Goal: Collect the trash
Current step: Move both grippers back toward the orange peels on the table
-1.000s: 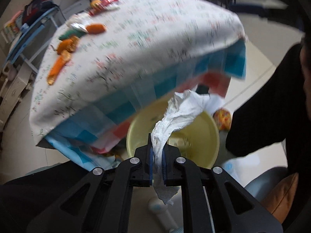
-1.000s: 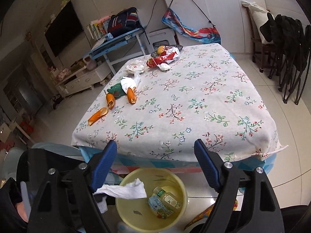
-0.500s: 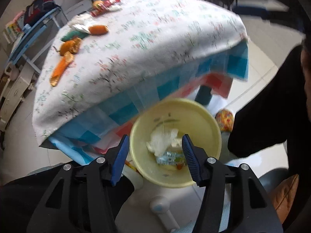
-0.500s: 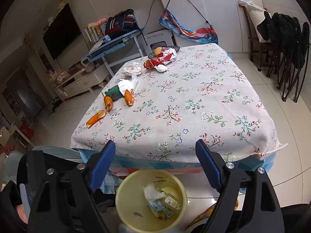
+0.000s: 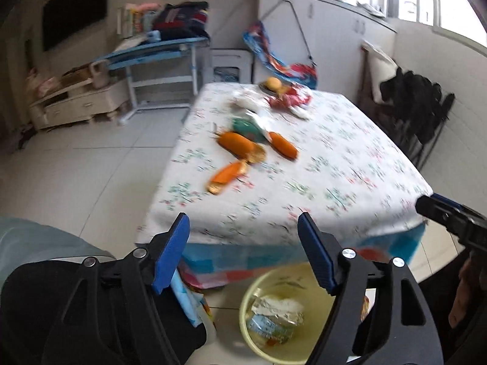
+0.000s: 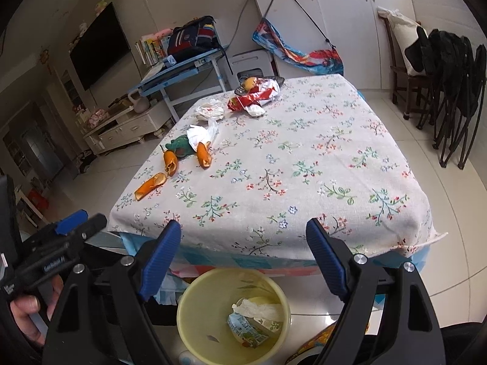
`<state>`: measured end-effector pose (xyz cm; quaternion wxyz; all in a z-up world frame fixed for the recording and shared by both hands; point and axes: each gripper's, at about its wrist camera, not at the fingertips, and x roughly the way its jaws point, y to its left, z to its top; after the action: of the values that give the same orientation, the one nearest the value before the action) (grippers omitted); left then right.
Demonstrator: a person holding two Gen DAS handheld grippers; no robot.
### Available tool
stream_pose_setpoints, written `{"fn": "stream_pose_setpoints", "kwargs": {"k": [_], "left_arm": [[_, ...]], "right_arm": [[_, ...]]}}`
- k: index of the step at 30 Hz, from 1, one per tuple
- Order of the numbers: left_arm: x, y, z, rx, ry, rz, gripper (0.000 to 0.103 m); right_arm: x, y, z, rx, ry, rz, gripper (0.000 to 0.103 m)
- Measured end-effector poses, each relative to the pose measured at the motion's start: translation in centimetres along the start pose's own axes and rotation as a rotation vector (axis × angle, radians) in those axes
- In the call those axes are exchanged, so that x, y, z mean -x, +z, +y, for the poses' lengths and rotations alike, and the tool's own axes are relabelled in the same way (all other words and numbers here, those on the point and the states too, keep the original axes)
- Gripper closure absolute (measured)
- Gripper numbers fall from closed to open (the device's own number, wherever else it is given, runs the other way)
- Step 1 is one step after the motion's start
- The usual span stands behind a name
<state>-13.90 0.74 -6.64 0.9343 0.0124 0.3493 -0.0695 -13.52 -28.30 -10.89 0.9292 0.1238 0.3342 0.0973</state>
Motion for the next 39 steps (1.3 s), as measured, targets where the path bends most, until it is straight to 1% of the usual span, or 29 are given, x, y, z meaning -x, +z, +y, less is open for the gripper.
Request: {"fn": "stream_pose_setpoints", "kwargs": {"k": [4, 8, 12, 15, 32, 39], "left_arm": [[0.4, 0.3, 0.0, -0.003, 0.035, -0.041, 0.032], [0.8, 0.5, -0.3, -0.019, 0.05, -0.067, 0.031], [1.1, 0.5, -0.4, -0.027, 0.053, -0.078, 0.03], [1.2, 0.5, -0.4, -0.022, 0.056, -0.079, 0.03], [1.4, 0.6, -0.5, -0.026, 0.052, -0.08, 0.03], [1.1, 0.4, -0.3, -0.008, 0.05, -0.062, 0.03]], "right_arm": [[0.4, 0.1, 1.3, 0.06, -0.023, -0.034, 0.022], [0.6, 0.1, 3.0, 0.139, -0.063, -0.073, 0.022], [0.6, 0.0, 4.1, 0.2, -0.084, -0.096, 0.02], [0.4, -0.1, 4.6, 0.223, -0.09, -0.102, 0.02], [0.2, -0.1, 5.8, 0.233, -0.074, -0.111, 0.02], [-0.5, 0.1, 6.4, 0.216, -0.035, -0.093, 0.02]]}}
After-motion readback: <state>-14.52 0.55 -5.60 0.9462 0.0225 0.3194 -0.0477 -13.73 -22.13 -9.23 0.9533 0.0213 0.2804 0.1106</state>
